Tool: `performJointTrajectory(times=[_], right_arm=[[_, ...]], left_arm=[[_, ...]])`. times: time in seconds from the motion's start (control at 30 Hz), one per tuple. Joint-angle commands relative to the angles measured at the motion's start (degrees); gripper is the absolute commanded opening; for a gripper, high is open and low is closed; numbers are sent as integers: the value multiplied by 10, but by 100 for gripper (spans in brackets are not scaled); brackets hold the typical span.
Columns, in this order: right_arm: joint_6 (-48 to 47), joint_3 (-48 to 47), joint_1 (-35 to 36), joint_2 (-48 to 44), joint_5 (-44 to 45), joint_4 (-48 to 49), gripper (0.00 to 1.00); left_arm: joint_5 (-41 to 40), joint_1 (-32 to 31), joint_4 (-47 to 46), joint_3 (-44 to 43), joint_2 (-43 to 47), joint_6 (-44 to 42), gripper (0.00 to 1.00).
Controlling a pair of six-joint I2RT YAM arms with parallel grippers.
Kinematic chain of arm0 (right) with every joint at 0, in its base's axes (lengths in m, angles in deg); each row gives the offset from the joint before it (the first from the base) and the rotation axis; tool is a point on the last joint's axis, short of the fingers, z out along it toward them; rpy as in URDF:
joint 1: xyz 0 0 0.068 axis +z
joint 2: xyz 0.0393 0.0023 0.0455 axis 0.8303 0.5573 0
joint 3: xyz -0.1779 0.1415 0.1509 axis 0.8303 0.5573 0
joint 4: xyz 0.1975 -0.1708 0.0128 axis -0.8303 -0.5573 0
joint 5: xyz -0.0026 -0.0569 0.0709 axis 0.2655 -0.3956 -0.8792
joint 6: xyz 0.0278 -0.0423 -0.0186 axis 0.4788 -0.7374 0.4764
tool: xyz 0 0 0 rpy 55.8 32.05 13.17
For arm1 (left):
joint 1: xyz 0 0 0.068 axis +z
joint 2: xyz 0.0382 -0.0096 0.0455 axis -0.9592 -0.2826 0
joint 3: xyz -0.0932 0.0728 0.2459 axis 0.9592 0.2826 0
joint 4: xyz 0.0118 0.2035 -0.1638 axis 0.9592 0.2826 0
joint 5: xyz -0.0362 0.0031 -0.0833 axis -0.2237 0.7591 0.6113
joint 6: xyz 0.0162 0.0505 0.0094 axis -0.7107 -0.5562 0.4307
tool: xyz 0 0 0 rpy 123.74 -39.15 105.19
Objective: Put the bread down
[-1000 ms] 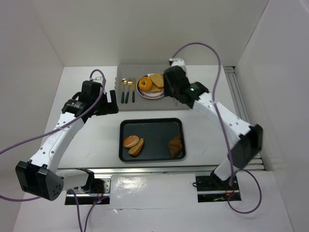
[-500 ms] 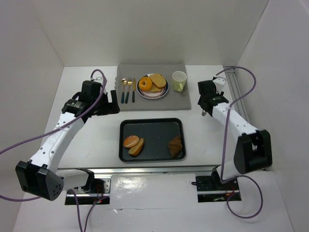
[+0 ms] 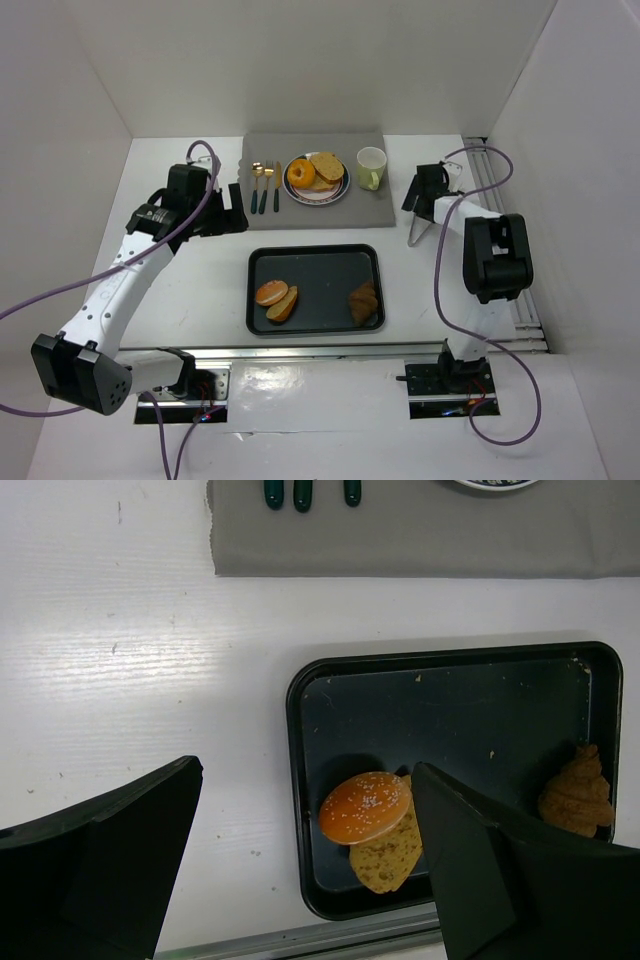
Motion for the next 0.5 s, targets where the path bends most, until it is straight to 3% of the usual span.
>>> performJointTrajectory(times=[0.0,0.2,0.47], right_arm=[[-9,-46,0,-49,-2,11,100],[15,-116,0,-103,44,-124,100],[44,-51,5,-188,1,-176,100]], left_arm=[[3,4,-12,-24,-1,3,100],[-7,4,-7,-48,-7,-2,100],[-7,4,-7,-53,-13,-2,100]])
